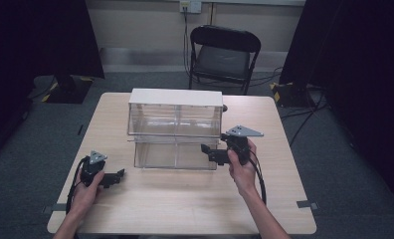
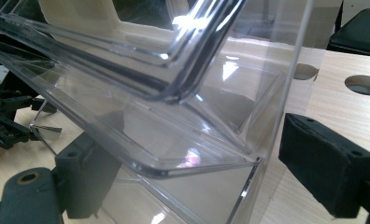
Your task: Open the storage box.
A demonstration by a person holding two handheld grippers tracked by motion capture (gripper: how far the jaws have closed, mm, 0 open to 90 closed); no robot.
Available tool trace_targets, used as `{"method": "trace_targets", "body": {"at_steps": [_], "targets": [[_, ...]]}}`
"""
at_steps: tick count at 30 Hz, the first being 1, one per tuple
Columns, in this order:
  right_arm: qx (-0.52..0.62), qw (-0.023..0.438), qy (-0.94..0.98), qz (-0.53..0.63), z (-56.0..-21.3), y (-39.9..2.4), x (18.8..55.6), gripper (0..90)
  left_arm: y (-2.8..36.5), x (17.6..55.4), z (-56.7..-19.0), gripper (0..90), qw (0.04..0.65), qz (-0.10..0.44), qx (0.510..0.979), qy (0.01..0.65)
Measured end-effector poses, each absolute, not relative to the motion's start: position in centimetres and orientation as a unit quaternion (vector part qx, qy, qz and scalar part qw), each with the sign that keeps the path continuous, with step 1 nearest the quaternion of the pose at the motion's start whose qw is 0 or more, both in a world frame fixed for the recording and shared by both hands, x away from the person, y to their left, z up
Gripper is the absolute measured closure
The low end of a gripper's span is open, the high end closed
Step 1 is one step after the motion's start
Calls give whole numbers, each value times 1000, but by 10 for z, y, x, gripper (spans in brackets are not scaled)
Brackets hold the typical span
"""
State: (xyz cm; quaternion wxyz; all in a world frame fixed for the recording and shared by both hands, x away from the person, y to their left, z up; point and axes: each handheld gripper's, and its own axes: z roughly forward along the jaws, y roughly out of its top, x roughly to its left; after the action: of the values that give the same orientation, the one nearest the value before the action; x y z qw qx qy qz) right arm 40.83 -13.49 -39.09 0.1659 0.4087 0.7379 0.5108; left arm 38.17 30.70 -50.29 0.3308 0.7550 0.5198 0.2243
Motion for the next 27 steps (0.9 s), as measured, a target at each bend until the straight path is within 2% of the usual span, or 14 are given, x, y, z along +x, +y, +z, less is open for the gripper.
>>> {"method": "trace_targets", "body": {"at_steps": [27], "targets": [[410, 164, 736, 513, -392, -135, 408, 136, 307, 382, -503, 85, 331, 224, 755, 520]]}}
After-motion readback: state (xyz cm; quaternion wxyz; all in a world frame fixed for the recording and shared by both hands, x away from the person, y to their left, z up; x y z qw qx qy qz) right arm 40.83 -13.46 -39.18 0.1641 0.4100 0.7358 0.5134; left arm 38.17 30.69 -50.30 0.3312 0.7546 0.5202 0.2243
